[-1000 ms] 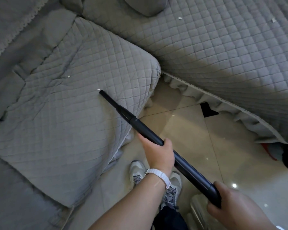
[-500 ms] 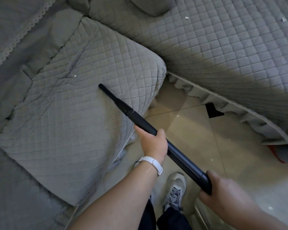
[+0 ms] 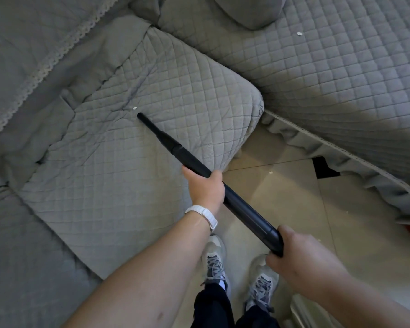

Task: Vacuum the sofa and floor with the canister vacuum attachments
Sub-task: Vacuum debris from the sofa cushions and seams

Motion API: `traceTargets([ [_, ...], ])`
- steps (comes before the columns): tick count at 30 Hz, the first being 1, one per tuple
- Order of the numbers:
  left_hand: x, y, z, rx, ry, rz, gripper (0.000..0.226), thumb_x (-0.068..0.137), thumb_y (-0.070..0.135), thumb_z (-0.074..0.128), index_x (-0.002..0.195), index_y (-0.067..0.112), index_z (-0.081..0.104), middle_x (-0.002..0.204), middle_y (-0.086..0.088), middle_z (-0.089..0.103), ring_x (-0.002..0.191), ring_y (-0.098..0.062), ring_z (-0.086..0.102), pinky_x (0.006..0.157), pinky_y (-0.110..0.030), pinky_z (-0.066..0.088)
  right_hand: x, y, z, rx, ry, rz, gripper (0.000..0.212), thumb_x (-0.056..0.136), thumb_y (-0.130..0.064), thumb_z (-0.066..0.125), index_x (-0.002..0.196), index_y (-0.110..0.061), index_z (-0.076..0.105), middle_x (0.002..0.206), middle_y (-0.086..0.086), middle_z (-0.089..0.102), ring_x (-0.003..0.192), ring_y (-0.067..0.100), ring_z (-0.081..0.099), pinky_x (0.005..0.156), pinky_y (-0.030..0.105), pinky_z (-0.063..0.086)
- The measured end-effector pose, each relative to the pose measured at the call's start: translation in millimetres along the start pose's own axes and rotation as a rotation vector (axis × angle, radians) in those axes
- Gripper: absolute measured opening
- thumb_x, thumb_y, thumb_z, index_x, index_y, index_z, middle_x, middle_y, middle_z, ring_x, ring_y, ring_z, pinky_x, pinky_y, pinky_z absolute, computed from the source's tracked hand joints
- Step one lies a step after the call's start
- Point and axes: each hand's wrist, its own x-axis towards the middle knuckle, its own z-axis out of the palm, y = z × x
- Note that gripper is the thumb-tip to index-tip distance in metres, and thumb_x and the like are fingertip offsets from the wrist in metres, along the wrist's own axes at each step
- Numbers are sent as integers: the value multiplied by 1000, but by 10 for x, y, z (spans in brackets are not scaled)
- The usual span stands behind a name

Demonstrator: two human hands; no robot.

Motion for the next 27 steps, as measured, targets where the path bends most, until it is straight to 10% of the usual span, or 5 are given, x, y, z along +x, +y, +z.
traceTargets([
  [11,253,136,-247,14,-23,19,74,87,15,62,150,22,24,124,-7,59,96,-19,63,89,-40,57,59,-364,95,99,-34,30,12,87,-37,57,89,-30,47,77,-4,64,55,10,57,49,23,43],
  [16,306,192,-276,13,-25,0,64,87,11,60,145,17,32,109,-1,61,82,-9,61,60,-20,46,73,-440,65,110,-32,44,12,87,-38,57,92,-30,49,78,-3,64,57,12,59,51,25,46],
  [27,401,446,-224,27,-91,-50,45,88,12,63,129,13,44,97,-1,61,78,-12,62,59,-23,47,65,-598,25,195,30,101,13,85,-37,59,89,-29,49,78,1,67,59,14,60,55,27,47],
])
